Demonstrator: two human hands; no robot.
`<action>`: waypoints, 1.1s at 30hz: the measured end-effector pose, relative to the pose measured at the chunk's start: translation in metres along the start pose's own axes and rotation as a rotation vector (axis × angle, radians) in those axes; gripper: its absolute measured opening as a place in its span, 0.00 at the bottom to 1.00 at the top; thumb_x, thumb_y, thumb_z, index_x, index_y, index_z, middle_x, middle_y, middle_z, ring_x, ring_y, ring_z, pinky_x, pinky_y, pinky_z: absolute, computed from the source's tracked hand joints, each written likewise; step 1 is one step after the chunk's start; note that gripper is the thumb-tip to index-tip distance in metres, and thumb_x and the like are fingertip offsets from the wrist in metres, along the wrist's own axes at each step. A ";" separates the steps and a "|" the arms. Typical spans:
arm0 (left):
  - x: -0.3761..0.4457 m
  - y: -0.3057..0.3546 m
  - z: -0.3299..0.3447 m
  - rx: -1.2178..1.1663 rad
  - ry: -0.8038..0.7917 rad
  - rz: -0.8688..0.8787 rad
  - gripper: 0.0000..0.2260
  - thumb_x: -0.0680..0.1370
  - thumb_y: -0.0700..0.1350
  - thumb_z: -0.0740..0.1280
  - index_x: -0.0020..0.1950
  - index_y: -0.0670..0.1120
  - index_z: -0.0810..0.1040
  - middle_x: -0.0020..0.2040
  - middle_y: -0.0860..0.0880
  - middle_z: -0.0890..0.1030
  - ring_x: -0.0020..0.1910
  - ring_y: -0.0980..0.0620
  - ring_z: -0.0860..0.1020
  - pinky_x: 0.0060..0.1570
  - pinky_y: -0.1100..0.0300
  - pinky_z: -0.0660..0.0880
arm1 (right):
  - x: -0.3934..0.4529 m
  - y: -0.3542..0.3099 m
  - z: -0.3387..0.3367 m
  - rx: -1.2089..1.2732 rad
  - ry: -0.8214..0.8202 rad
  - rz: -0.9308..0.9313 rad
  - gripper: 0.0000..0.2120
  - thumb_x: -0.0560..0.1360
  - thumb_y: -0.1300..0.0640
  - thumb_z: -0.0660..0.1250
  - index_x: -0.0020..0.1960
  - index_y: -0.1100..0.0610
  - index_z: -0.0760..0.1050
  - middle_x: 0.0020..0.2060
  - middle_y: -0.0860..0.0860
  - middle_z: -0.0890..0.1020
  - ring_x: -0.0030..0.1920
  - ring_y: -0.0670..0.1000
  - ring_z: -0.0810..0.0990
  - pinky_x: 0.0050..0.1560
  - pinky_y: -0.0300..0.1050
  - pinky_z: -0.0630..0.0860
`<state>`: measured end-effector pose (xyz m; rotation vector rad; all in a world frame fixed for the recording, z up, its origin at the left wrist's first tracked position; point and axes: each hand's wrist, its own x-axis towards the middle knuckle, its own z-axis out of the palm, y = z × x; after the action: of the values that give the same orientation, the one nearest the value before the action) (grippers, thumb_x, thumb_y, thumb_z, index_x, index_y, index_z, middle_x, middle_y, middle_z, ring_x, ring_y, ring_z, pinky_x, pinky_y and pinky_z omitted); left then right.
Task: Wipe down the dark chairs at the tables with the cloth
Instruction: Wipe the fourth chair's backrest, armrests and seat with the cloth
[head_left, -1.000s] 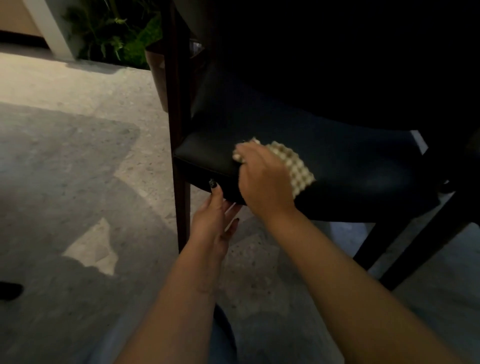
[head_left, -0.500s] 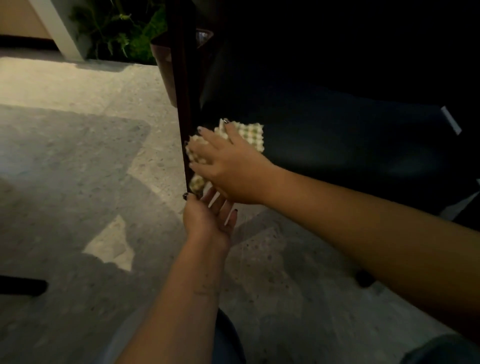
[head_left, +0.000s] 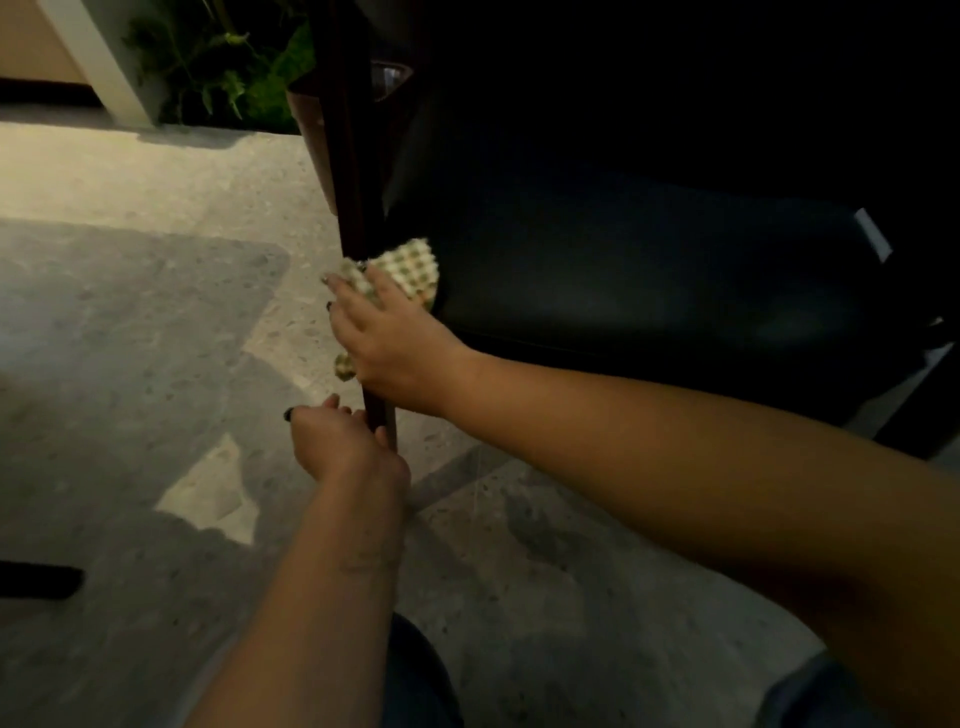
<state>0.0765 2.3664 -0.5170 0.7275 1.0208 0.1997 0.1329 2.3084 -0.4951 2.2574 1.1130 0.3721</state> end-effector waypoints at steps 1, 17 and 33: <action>-0.001 0.000 0.001 -0.002 0.001 0.001 0.21 0.83 0.48 0.49 0.71 0.42 0.69 0.72 0.44 0.70 0.69 0.48 0.69 0.60 0.55 0.67 | -0.004 -0.001 0.003 -0.043 -0.001 -0.041 0.20 0.82 0.55 0.50 0.71 0.60 0.67 0.73 0.62 0.62 0.75 0.68 0.49 0.70 0.70 0.47; -0.014 -0.016 0.009 0.068 -0.074 -0.015 0.21 0.83 0.49 0.49 0.70 0.42 0.70 0.68 0.44 0.73 0.68 0.48 0.72 0.67 0.54 0.65 | -0.032 0.006 0.013 -0.021 0.125 0.052 0.22 0.83 0.57 0.45 0.74 0.64 0.58 0.75 0.61 0.57 0.75 0.65 0.50 0.73 0.63 0.44; -0.043 -0.074 0.029 0.219 -0.737 -0.271 0.27 0.71 0.58 0.72 0.67 0.49 0.74 0.60 0.43 0.79 0.56 0.42 0.80 0.56 0.46 0.78 | -0.283 0.056 0.079 0.089 0.320 0.142 0.20 0.79 0.62 0.61 0.70 0.64 0.66 0.70 0.60 0.68 0.71 0.64 0.64 0.69 0.65 0.63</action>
<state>0.0651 2.2771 -0.5242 0.7663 0.4237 -0.4015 0.0335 2.0277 -0.5201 2.4208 1.1456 0.7781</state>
